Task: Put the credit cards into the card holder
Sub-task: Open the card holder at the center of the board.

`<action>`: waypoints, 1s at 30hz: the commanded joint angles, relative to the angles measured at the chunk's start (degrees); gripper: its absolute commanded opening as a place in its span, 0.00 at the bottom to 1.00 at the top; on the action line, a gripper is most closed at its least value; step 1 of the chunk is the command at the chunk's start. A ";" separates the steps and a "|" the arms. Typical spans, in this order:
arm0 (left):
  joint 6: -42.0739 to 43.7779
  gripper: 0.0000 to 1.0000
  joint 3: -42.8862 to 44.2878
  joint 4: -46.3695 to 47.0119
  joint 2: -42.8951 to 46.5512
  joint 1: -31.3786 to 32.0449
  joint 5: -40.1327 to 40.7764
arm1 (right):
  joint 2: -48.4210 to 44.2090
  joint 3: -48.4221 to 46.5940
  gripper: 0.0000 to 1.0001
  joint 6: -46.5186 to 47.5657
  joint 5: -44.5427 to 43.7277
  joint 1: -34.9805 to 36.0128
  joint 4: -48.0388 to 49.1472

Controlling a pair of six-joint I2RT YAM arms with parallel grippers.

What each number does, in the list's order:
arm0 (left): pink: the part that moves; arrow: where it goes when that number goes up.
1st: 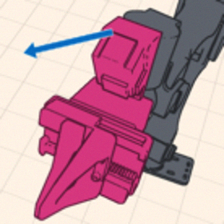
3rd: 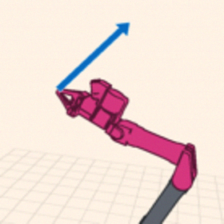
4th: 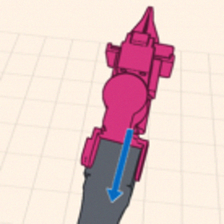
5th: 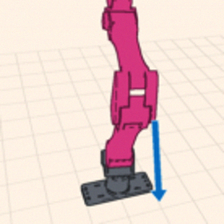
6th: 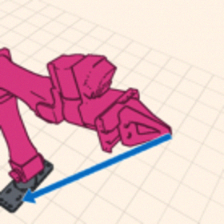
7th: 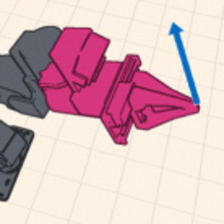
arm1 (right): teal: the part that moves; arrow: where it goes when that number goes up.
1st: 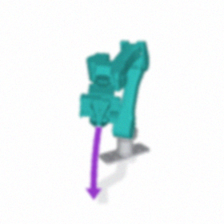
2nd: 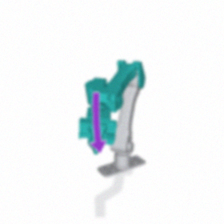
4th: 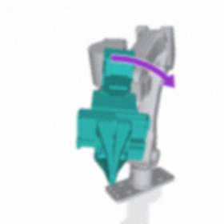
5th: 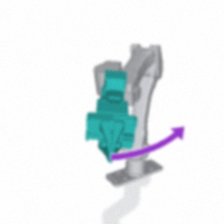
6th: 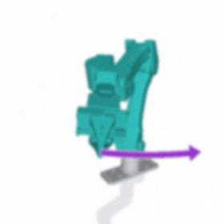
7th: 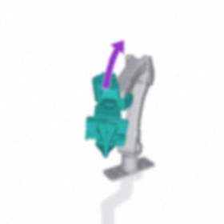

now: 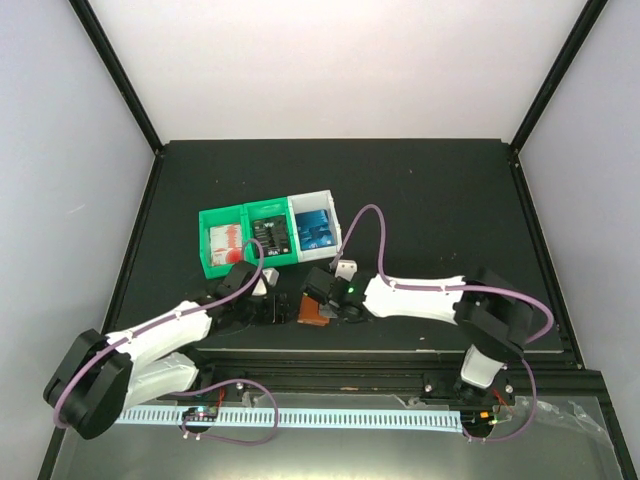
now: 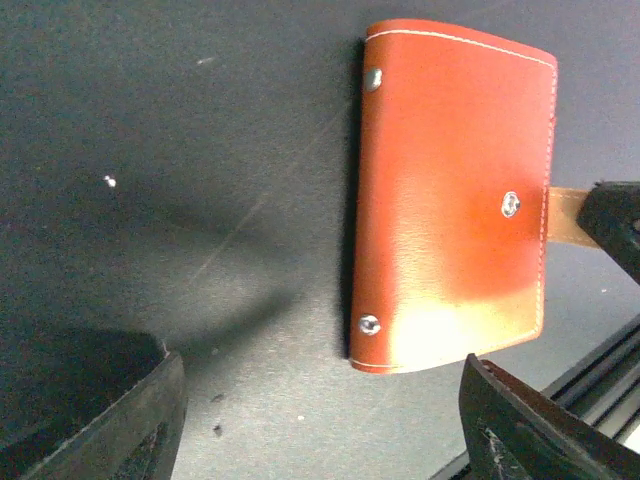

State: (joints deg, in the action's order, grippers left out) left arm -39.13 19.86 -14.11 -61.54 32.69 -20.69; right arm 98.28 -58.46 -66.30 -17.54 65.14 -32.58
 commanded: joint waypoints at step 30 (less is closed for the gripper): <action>10.43 0.98 11.93 -1.80 -7.62 -0.42 -9.18 | -8.11 -5.44 0.01 2.31 3.00 -0.42 -2.32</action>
State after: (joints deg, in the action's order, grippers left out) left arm -30.50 29.06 -14.66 -68.34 32.69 -29.32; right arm 91.77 -62.65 -64.38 -13.98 65.10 -34.13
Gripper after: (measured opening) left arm 0.987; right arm 0.028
